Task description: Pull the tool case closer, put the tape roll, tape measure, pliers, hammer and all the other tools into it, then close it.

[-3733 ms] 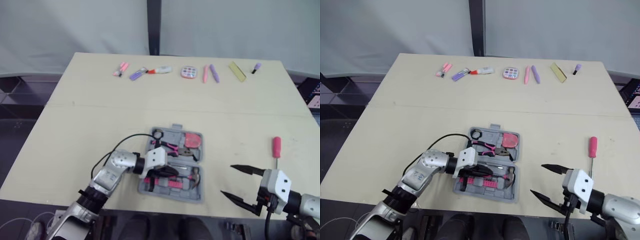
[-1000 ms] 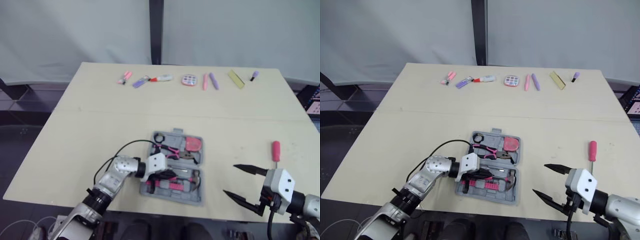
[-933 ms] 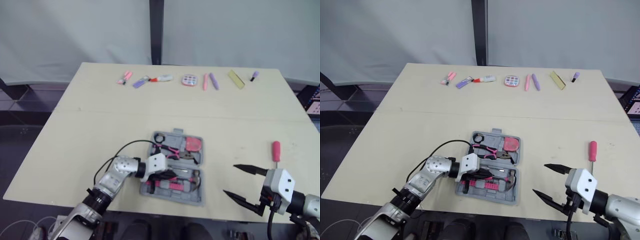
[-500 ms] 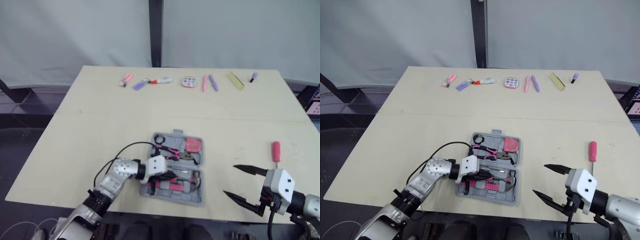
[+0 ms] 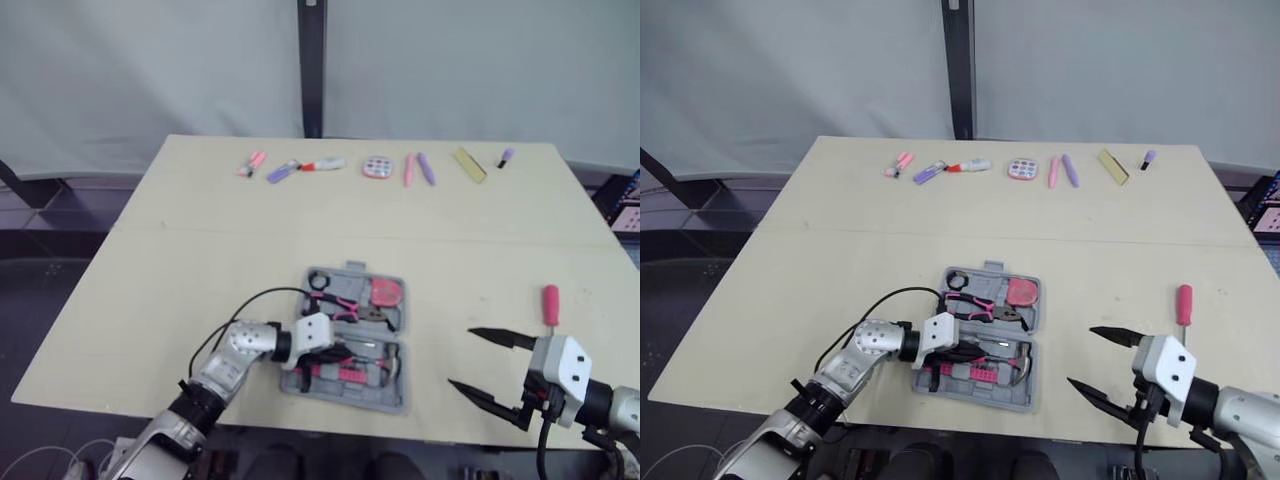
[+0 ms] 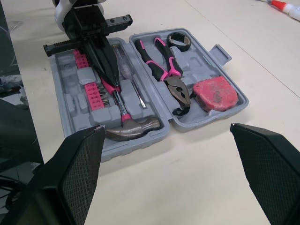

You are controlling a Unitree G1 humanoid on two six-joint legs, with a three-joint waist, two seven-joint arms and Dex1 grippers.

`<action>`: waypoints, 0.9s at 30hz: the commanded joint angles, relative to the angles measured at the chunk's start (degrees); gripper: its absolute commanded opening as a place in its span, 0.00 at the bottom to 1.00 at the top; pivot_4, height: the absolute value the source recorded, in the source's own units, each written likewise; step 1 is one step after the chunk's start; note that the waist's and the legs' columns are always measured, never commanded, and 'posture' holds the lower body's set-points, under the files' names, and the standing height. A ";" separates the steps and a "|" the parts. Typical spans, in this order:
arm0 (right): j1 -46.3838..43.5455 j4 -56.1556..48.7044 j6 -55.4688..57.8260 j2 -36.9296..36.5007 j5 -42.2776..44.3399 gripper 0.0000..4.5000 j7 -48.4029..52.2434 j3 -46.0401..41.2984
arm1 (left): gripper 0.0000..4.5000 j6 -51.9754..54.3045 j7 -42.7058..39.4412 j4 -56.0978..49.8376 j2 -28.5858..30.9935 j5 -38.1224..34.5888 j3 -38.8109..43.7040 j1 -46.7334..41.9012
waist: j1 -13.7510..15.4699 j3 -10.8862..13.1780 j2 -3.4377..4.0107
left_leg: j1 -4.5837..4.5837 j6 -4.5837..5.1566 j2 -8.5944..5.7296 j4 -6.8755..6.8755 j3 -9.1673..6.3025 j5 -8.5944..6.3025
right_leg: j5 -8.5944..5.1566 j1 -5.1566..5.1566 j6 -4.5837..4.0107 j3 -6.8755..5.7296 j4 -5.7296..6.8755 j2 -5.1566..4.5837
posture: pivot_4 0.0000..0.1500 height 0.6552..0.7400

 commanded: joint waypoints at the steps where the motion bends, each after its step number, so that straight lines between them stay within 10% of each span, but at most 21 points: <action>1: -0.91 -1.45 -0.28 -0.13 0.82 1.00 0.03 -0.35 | 0.00 5.08 -0.66 0.31 3.10 -0.32 2.29 3.07 | -0.20 0.13 0.02 | -0.01 -0.02 0.03 0.00 0.00 -0.01 | 0.00 -0.02 0.00 0.00 0.00 0.01 | 1.00 1.00; 9: -4.60 1.44 -0.97 1.47 -0.59 1.00 -0.78 3.53 | 0.06 15.59 -2.40 -20.41 9.79 -13.86 16.50 5.18 | -1.28 1.28 -0.25 | -1.53 -0.43 0.23 0.28 0.03 0.21 | -0.23 -1.90 0.37 -0.07 1.31 0.22 | 1.00 1.00; 18: -6.25 3.14 -2.14 2.59 -1.51 1.00 -0.91 5.97 | 1.00 16.25 -0.44 -29.06 16.64 -17.20 28.30 16.73 | -1.15 1.85 -0.20 | -1.79 -0.34 0.02 0.29 -0.12 0.21 | -0.24 -2.05 0.37 -0.19 1.23 0.09 | 1.00 1.00; 27: -4.58 2.35 -2.52 4.22 -1.83 1.00 -1.42 6.83 | 1.00 12.47 -0.87 -34.93 19.61 -18.41 38.81 34.54 | -1.23 2.16 -0.15 | -1.85 -0.39 0.08 0.27 -0.15 0.24 | -0.24 -2.04 0.36 -0.23 1.11 -0.01 | 1.00 1.00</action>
